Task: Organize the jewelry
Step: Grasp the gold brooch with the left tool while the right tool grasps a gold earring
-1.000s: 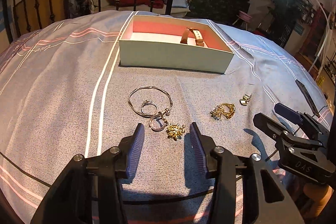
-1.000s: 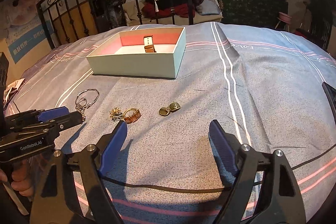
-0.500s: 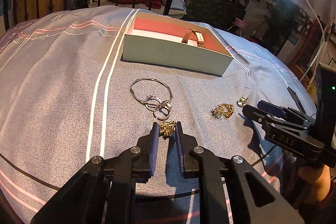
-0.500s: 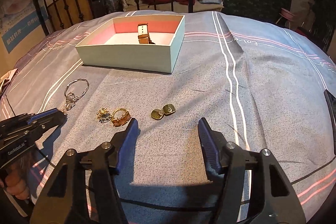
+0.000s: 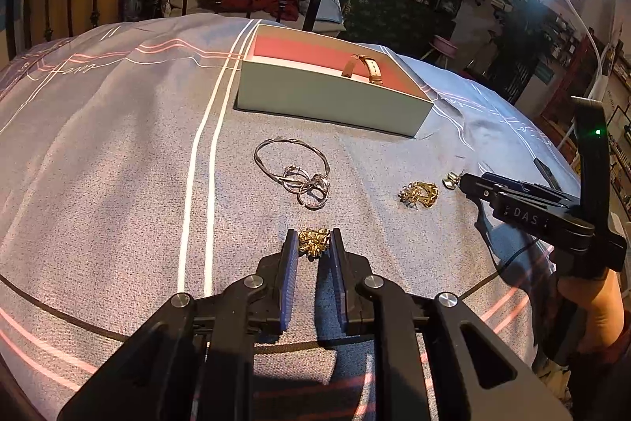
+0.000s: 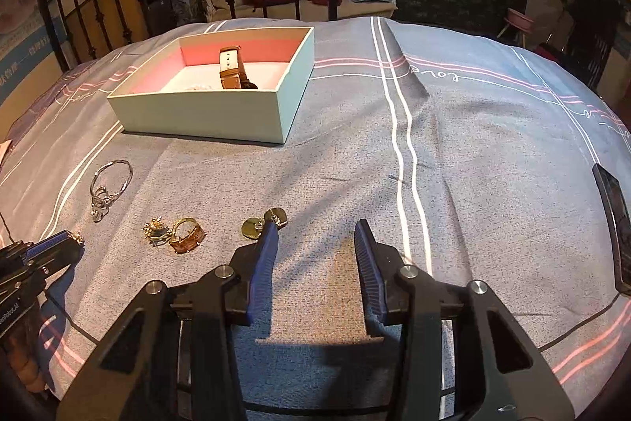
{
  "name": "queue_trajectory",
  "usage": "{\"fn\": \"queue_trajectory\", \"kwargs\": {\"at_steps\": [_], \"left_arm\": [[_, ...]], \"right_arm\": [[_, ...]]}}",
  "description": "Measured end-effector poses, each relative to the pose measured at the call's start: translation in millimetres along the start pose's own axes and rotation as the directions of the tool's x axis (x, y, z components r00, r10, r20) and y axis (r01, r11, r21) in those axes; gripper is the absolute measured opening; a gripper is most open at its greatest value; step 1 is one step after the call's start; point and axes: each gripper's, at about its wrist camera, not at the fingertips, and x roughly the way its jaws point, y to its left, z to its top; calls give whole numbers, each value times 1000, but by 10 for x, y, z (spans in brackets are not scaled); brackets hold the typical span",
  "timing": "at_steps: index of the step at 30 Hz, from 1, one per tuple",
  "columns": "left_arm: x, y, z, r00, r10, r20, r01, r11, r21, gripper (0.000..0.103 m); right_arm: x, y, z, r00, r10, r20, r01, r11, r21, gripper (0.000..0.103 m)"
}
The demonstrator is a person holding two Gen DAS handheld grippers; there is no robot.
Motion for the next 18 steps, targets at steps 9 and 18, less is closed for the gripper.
{"fn": "queue_trajectory", "kwargs": {"at_steps": [9,18], "left_arm": [[-2,-93,-3,1000,5,3,-5,999,34,34],[23,-127,-17,1000,29,8,-30,998,62,35]], "right_arm": [[10,213,24,997,83,-8,-83,991,-101,42],[164,301,111,998,54,-20,-57,986,-157,40]]}}
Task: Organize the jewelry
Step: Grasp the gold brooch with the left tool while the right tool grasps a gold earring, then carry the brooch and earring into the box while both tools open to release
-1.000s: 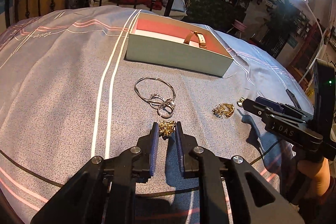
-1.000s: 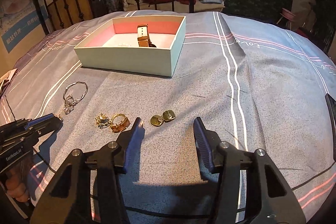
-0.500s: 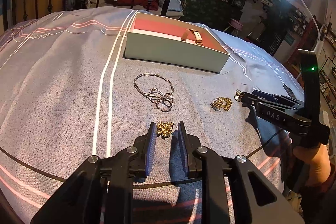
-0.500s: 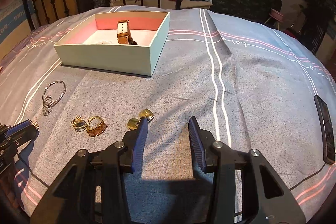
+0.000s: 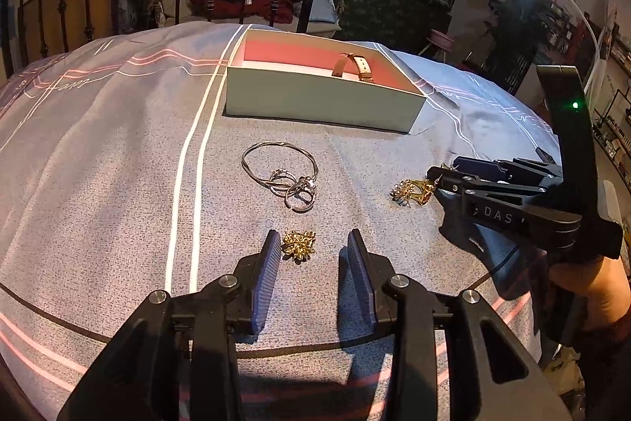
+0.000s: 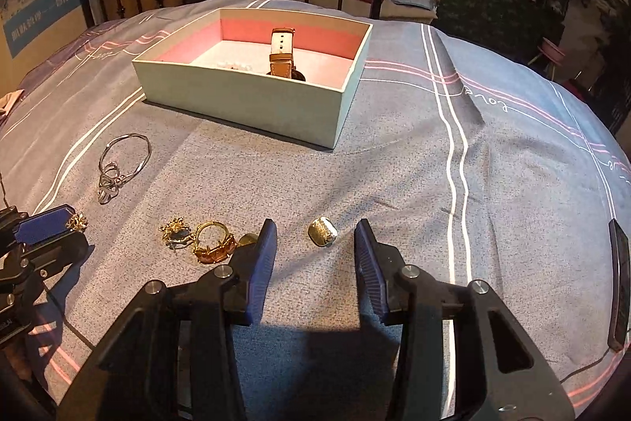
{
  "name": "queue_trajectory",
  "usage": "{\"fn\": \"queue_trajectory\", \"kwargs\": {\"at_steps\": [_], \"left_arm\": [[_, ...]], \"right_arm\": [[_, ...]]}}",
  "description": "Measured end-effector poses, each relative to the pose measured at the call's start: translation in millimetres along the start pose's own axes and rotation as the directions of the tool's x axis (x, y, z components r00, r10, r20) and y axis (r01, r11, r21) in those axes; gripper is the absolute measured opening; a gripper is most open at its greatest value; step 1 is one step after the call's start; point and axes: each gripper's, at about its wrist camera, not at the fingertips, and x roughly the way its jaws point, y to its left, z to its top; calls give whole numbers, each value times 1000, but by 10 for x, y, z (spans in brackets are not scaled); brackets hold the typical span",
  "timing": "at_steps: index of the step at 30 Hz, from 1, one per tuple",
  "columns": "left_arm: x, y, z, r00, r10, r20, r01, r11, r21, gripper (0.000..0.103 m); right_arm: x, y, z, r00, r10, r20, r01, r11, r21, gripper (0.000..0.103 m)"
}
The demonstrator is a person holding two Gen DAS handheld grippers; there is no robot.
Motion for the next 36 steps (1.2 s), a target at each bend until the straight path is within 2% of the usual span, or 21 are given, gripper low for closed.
{"fn": "queue_trajectory", "kwargs": {"at_steps": [2,3,4,6,13,27,32,36], "left_arm": [[20,-25,-3,1000,17,-5,-17,1000,17,35],[36,-44,5,1000,27,-6,-26,999,25,34],[58,-65,20,999,41,-10,-40,999,35,31],[94,-95,44,998,60,-15,-59,997,54,16],[65,-50,80,999,36,-8,-36,999,33,16],[7,-33,167,1000,23,12,-23,1000,1,16],[-5,-20,354,999,20,46,-20,1000,-10,16],[-12,-25,672,995,26,100,-24,1000,-17,16]], "right_arm": [[-9,16,-11,1000,3,6,-3,1000,-14,34],[-17,25,-17,1000,4,8,-3,1000,-21,28],[-18,39,-18,1000,3,8,-2,1000,-29,24],[-29,54,-24,1000,7,14,-6,999,-35,15],[-158,-96,-72,992,109,64,-113,992,57,14],[-336,28,-82,984,147,100,-152,987,47,14],[-408,64,50,979,150,138,-157,987,37,14],[-453,76,249,972,152,179,-160,987,31,14]]}}
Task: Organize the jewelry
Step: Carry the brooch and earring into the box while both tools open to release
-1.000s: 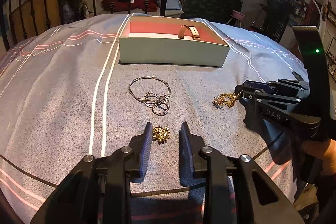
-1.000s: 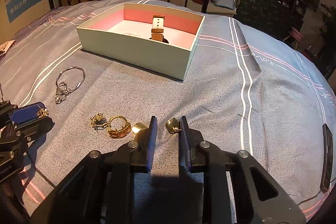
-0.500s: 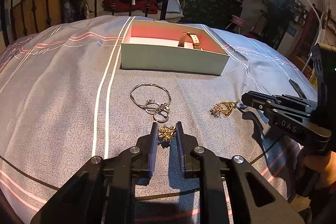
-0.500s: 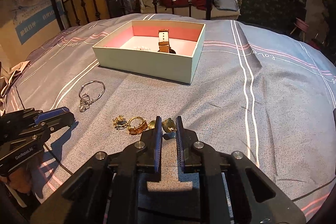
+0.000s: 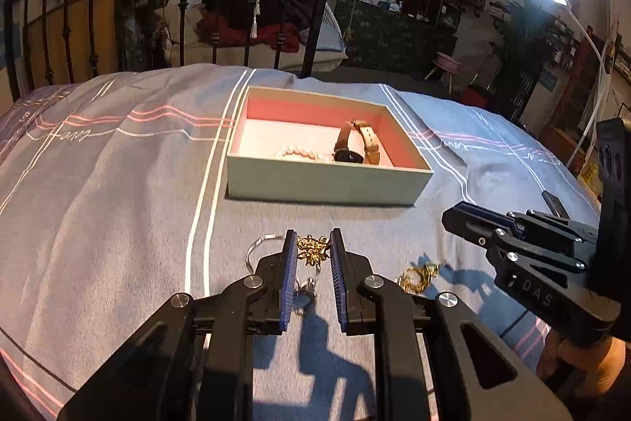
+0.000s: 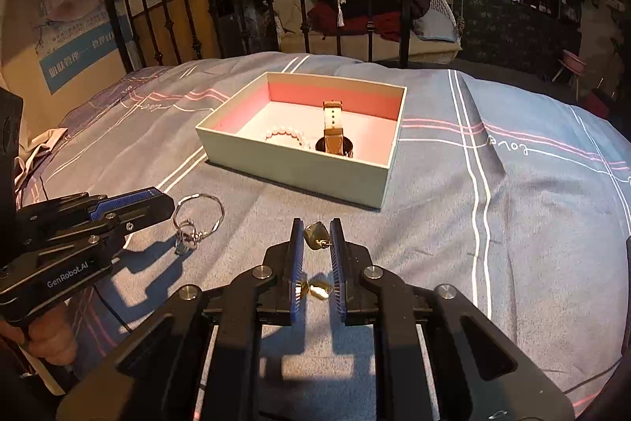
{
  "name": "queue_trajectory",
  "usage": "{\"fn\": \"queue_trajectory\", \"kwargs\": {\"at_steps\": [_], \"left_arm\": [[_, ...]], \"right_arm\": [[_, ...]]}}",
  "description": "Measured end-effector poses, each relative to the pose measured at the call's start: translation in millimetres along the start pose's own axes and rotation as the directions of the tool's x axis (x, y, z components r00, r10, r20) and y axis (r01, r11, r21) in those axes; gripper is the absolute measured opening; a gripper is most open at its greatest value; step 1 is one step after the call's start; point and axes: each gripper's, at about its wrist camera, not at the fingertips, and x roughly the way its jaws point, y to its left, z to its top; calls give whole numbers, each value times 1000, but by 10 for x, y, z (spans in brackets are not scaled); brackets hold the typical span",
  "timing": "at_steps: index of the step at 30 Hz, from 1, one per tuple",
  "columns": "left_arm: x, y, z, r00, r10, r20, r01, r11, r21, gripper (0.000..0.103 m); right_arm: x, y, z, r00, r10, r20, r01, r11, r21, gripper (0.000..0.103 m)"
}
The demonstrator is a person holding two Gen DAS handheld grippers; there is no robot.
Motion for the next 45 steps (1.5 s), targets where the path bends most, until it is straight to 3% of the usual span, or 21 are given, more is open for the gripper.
{"fn": "queue_trajectory", "kwargs": {"at_steps": [9,15,20,31,45], "left_arm": [[198,7,705,997,35,69,-34,999,-12,16],[581,0,1021,998,61,-1,-61,998,7,16],[925,27,1033,993,93,-77,-92,996,20,16],[1289,168,978,979,135,-156,-132,991,33,16],[1437,186,941,970,156,-188,-148,987,56,16]], "right_arm": [[205,-51,535,998,-22,50,22,1000,-2,14],[519,-165,891,997,-73,33,73,997,1,14],[773,-210,1004,995,-97,7,97,995,-19,14],[1187,-313,1030,991,-114,-63,113,993,-14,14],[1412,-382,897,986,-116,-123,115,993,-12,14]]}}
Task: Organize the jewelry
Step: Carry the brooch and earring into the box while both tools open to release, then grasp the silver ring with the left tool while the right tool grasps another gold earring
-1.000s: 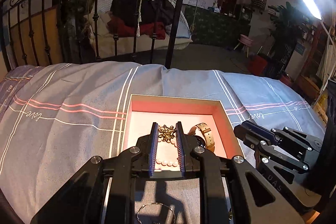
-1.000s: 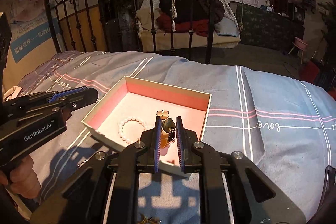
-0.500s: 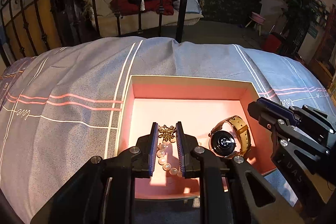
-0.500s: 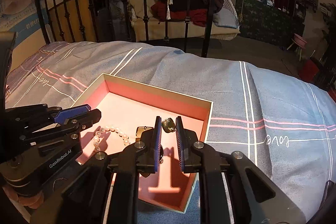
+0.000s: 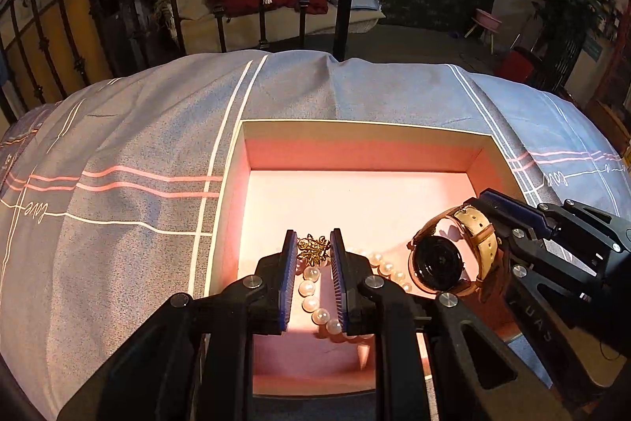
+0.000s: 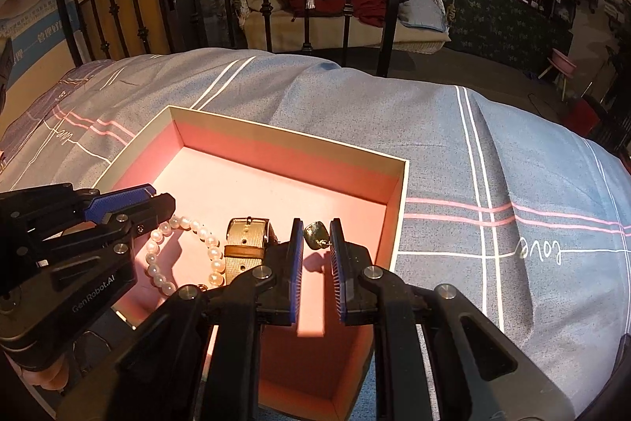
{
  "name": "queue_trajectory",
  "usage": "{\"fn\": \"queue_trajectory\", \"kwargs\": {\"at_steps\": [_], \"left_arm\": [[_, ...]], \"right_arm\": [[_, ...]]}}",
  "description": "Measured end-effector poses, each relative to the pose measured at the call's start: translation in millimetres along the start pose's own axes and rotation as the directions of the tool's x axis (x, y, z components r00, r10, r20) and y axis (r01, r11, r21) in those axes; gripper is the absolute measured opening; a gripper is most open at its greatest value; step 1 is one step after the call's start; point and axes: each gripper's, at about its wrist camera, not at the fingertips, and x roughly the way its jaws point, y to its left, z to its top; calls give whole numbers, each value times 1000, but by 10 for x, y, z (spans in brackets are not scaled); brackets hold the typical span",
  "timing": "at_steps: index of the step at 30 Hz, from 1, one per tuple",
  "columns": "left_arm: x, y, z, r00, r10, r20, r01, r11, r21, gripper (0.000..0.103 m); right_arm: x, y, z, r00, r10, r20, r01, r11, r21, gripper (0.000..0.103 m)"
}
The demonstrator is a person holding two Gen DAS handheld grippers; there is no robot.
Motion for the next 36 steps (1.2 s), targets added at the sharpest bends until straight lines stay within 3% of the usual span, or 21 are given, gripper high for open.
{"fn": "queue_trajectory", "kwargs": {"at_steps": [7,10,12,14,15,16,17,18,20,21,25,31,36], "left_arm": [[12,-6,3,1000,7,-8,-7,1000,7,17],[-21,-2,1,1000,8,-3,-8,1000,12,22],[-63,0,-6,1000,-11,-5,11,1000,18,30],[-139,11,-10,1000,-29,4,29,999,19,48],[-195,20,-15,999,-30,16,30,999,18,49],[-263,40,-25,999,-35,26,35,999,16,50],[-344,69,-42,998,-49,34,49,999,15,50],[-425,96,-66,997,-62,44,61,998,15,51],[-618,171,-163,995,-69,71,69,998,13,58],[-717,215,-244,993,-76,85,75,997,12,59],[-978,329,-683,992,-86,94,87,996,-12,60],[-1114,317,-1338,988,-150,45,154,981,-114,57],[-1079,40,-1519,992,-128,15,129,990,-57,41]], "right_arm": [[1,19,-16,1000,3,-4,-3,1000,-3,14],[-12,21,-20,1000,3,-4,-3,1000,-5,14],[-32,29,-24,1000,-1,-5,1,1000,-10,14],[-72,44,-22,1000,-7,0,7,1000,-21,15],[-104,44,-25,1000,-13,3,13,1000,-23,15],[-151,45,-28,1000,-25,10,25,999,-24,18],[-222,47,-33,999,-37,24,38,999,-24,29],[-315,45,-47,998,-49,47,50,999,-20,48],[-548,25,-112,992,-72,103,72,997,-2,66],[-669,8,-171,990,-68,125,67,998,12,67],[-1057,-30,-544,986,-42,162,33,998,59,67],[-1225,4,-1250,995,-12,103,3,996,89,67],[-1255,25,-1506,998,-11,64,7,998,70,66]]}}
